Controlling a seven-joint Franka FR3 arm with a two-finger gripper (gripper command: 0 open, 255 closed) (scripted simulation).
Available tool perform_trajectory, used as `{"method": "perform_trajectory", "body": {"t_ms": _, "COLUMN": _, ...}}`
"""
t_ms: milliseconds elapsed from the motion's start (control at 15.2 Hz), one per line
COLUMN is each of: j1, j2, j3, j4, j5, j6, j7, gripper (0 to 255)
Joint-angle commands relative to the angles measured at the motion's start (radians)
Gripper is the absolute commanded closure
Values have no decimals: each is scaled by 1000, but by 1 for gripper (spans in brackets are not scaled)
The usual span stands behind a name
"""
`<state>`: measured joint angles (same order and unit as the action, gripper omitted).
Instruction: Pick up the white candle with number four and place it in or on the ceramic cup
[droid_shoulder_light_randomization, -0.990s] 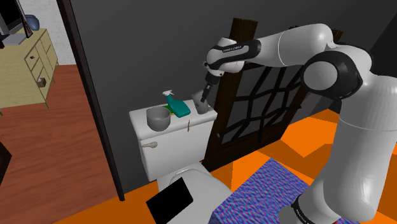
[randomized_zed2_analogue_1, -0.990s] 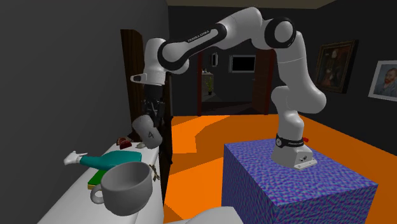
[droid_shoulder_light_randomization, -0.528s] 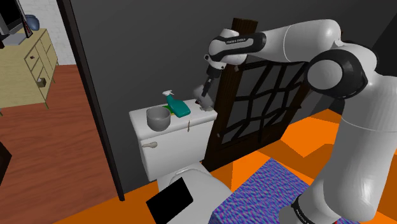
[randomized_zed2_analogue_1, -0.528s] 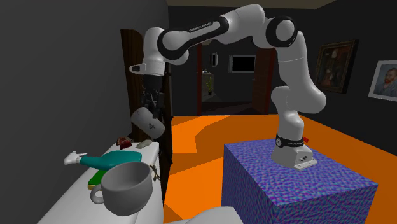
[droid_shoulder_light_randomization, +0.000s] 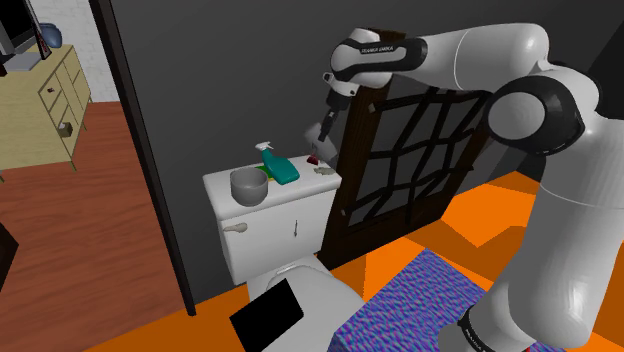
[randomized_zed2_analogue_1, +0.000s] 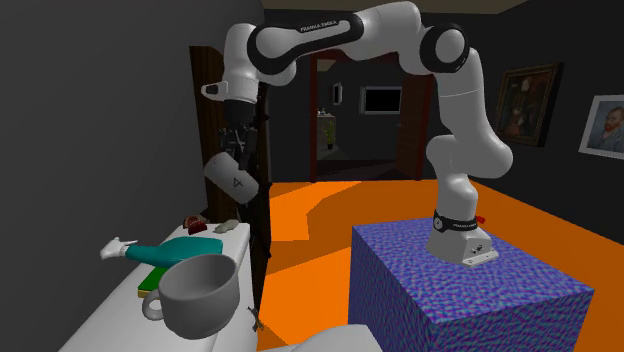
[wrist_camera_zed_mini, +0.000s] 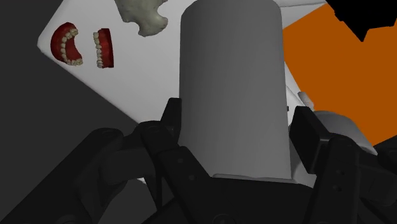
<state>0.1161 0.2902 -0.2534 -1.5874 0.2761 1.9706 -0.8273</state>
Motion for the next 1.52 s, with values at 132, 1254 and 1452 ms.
{"method": "perform_trajectory", "body": {"t_ms": 132, "j1": -2, "j2": -6, "j3": -2, "j4": 47, "j5": -6, "j6": -51, "j7": 11, "gripper": 255}}
{"method": "perform_trajectory", "body": {"t_ms": 1254, "j1": 164, "j2": 111, "j3": 77, "j4": 296, "j5": -50, "j6": -133, "j7": 298, "gripper": 255}}
{"method": "perform_trajectory", "body": {"t_ms": 1452, "j1": 199, "j2": 169, "j3": 92, "j4": 393, "j5": -58, "j6": -162, "j7": 359, "gripper": 255}}
